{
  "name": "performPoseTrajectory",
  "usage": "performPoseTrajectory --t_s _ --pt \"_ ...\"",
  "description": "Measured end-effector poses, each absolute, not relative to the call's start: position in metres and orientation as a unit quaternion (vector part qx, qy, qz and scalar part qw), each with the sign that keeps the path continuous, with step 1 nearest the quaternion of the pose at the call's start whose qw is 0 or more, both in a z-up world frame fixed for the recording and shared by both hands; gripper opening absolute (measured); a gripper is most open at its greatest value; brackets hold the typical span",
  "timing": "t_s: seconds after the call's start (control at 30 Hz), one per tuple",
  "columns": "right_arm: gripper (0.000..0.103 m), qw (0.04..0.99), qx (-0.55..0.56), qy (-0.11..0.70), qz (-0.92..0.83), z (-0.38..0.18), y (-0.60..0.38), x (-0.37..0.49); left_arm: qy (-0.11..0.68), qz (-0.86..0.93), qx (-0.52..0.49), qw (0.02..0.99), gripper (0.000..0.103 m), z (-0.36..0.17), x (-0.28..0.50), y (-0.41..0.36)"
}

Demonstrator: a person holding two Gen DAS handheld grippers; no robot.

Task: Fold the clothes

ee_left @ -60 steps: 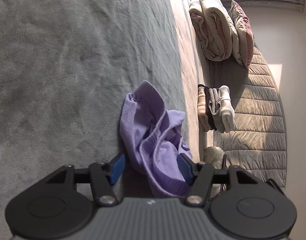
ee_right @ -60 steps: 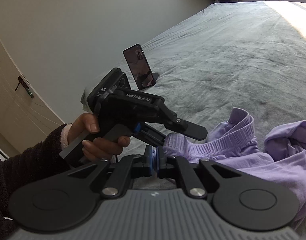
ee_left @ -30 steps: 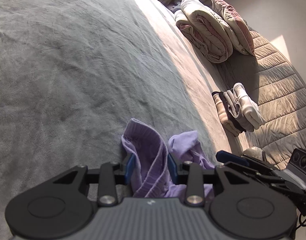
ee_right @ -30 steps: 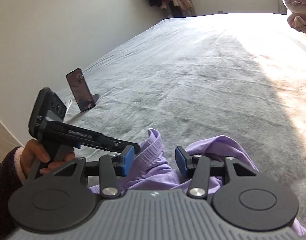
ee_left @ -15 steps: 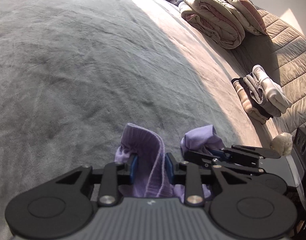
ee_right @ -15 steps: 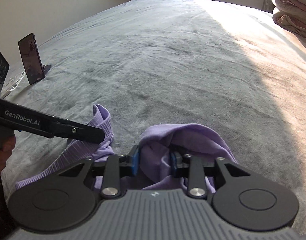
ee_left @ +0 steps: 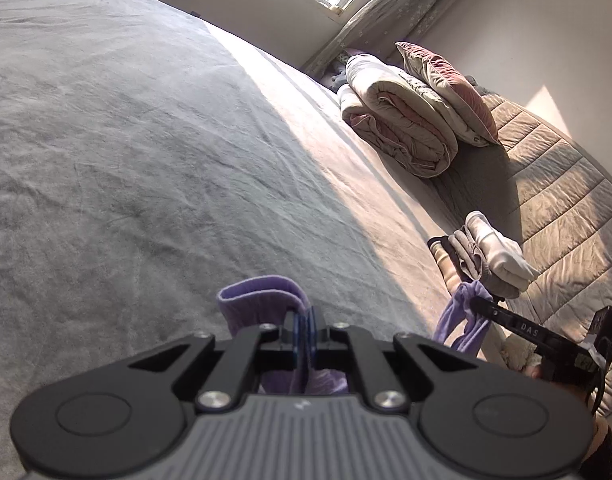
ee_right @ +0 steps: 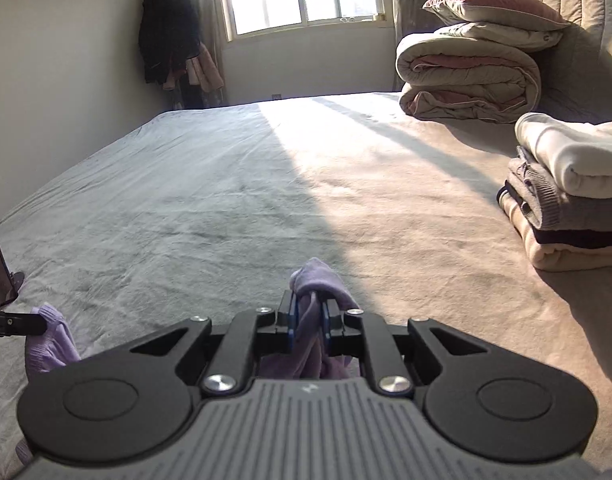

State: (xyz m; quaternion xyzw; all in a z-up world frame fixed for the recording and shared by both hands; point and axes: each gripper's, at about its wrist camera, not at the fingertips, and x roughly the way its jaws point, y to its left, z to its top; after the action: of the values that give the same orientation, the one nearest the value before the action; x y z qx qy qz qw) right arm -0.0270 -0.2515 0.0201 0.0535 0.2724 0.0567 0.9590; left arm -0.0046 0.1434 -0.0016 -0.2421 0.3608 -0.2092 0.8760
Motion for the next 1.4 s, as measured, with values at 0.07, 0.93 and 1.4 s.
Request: performPoseTrajectory --t_s 0.07,0.93,1.4 --pt "0.015 0.959 0.057 0.275 0.045 0.023 -0.264 -0.034 0.361 -0.209 -0.254 0.872 0.004 -0.001 -0.009 0.152" --pt "0.039 0.926 0.041 0.371 0.063 -0.005 -0.319 -0.102 0.488 -0.232 -0.264 0.799 0.024 -0.048 -0.058 0.210" --pt "0.041 0.892 -0.005 0.371 0.258 -0.008 -0.235 -0.082 0.480 -0.233 -0.375 0.758 0.037 -0.062 -0.045 0.224"
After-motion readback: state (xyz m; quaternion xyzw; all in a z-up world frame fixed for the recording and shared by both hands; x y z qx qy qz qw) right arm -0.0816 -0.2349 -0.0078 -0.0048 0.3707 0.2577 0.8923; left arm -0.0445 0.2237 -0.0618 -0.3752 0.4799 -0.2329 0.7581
